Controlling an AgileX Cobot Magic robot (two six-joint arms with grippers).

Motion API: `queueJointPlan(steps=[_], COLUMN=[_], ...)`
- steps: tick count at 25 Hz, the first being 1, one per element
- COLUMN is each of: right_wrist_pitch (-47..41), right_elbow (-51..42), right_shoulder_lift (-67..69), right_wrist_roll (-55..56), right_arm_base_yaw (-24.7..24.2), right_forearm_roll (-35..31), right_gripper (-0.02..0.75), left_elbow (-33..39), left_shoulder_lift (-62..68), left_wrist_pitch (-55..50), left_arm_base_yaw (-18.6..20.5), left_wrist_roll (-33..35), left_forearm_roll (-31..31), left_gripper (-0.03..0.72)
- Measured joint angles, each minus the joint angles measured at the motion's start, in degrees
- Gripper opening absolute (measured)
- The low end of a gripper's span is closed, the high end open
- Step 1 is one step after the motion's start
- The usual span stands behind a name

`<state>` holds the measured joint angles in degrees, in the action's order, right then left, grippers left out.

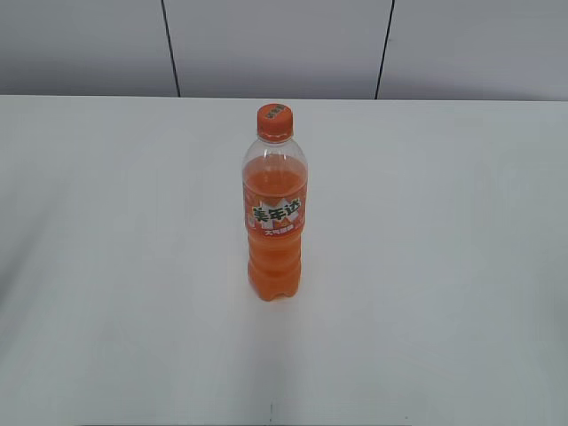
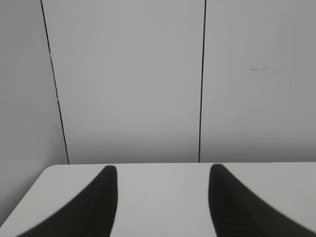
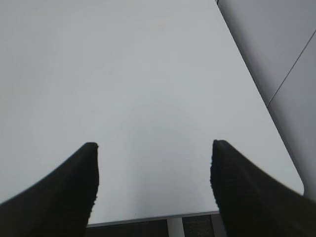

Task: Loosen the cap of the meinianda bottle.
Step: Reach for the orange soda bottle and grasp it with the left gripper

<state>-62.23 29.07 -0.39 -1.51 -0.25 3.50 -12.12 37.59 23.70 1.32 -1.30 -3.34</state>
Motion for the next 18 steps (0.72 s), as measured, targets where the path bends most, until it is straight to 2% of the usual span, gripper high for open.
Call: queueJointPlan(steps=[18], right_wrist_pitch=[0.0], right_elbow=[0.0], right_shoulder_lift=[0.0], right_wrist_roll=[0.0], right_arm_base_yaw=[0.0], right_forearm_roll=[0.0], right_gripper=[0.532], left_elbow=[0.3], left_shoulder_lift=[3.3], left_wrist_pitch=[-2.7], left_arm_base_yaw=[0.0], left_wrist_roll=[0.0], left_forearm_roll=[-0.8], left_gripper=[0.344])
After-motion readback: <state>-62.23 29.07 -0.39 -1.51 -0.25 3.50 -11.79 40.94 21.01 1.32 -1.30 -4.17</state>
